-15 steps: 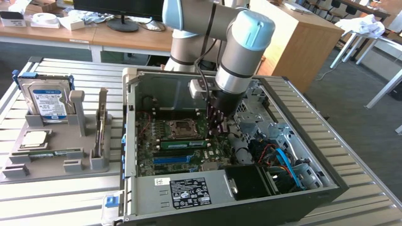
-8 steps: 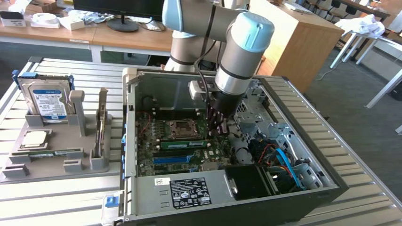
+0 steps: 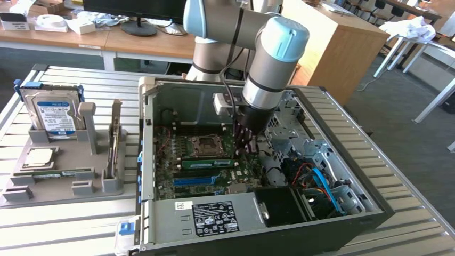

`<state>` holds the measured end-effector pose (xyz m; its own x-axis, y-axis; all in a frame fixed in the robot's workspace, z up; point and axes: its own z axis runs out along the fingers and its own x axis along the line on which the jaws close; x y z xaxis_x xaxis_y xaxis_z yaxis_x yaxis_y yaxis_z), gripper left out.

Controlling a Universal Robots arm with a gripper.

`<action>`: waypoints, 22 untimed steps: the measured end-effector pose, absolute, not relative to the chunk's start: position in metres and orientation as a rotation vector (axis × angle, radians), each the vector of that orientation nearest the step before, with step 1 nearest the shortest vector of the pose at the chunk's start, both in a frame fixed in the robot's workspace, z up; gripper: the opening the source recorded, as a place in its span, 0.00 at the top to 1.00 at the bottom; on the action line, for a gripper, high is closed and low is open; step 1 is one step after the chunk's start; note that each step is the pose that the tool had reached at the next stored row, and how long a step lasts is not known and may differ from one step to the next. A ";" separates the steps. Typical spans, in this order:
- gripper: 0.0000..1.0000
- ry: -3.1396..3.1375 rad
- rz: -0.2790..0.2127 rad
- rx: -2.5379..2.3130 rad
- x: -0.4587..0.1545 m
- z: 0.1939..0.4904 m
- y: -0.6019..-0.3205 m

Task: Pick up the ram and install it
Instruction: 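Press down the ram until it locks into place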

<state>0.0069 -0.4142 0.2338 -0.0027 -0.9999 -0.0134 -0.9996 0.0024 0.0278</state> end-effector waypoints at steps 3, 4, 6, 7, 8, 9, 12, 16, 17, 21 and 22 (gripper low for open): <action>0.90 -2.217 -0.045 2.211 0.007 0.233 -0.414; 0.90 -2.217 -0.046 2.211 0.007 0.233 -0.414; 0.90 -2.217 -0.045 2.211 0.007 0.233 -0.414; 0.90 -2.217 -0.046 2.211 0.007 0.232 -0.414; 0.90 -2.217 -0.046 2.211 0.007 0.232 -0.414; 0.90 -2.217 -0.046 2.211 0.007 0.231 -0.414; 0.90 -2.217 -0.046 2.211 0.007 0.230 -0.414; 0.90 -2.217 -0.046 2.211 0.007 0.230 -0.414; 0.90 -2.217 -0.046 2.211 0.007 0.230 -0.413; 0.90 -2.217 -0.046 2.212 0.007 0.230 -0.413; 0.90 -2.217 -0.046 2.211 0.007 0.230 -0.413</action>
<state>0.0069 -0.4129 0.2299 -0.0027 -0.9999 -0.0137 -0.9996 0.0023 0.0277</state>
